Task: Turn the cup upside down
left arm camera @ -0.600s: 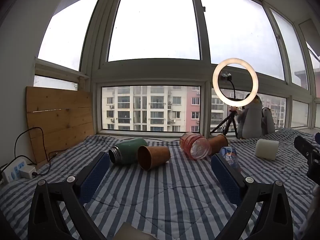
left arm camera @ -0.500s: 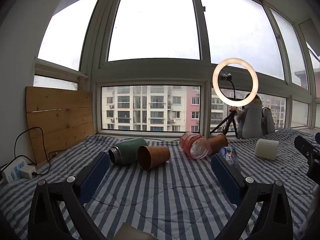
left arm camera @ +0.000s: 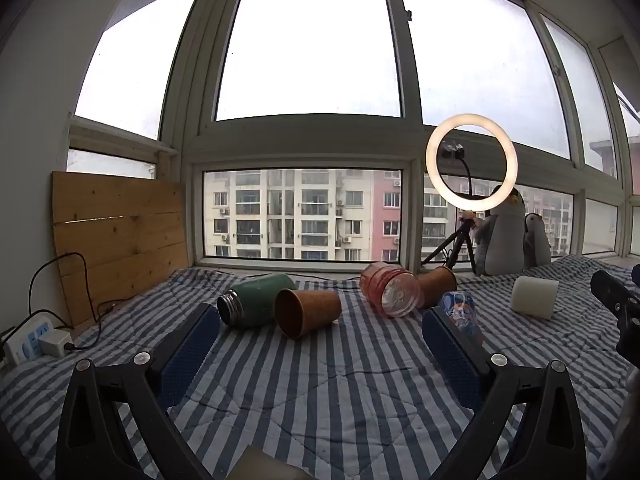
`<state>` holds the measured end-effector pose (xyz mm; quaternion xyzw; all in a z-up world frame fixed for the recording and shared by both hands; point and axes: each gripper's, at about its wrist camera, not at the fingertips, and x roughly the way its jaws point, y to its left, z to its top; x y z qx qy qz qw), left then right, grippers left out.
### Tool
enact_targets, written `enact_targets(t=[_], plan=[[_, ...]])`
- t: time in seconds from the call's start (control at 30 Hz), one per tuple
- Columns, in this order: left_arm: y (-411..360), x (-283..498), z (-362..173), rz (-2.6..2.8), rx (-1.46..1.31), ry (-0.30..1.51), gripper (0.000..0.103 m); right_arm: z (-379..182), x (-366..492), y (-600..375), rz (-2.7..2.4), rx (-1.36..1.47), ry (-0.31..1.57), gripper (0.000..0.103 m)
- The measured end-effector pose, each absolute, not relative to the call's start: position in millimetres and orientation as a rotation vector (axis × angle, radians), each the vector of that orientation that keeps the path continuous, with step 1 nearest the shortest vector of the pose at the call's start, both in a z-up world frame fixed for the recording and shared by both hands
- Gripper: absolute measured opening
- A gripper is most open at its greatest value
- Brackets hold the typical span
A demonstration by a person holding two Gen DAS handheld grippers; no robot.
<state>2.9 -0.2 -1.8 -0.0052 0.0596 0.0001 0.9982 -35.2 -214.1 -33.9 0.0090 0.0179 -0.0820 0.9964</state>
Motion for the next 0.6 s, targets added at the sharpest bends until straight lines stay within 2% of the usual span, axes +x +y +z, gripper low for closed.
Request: enact_targets(t=[0.6], plan=[[0.1, 1.5, -1.7, 0.001, -0.012, 0.115, 0.103, -35.4, -33.3, -213.7, -0.164, 0.019, 0.039, 0.099]])
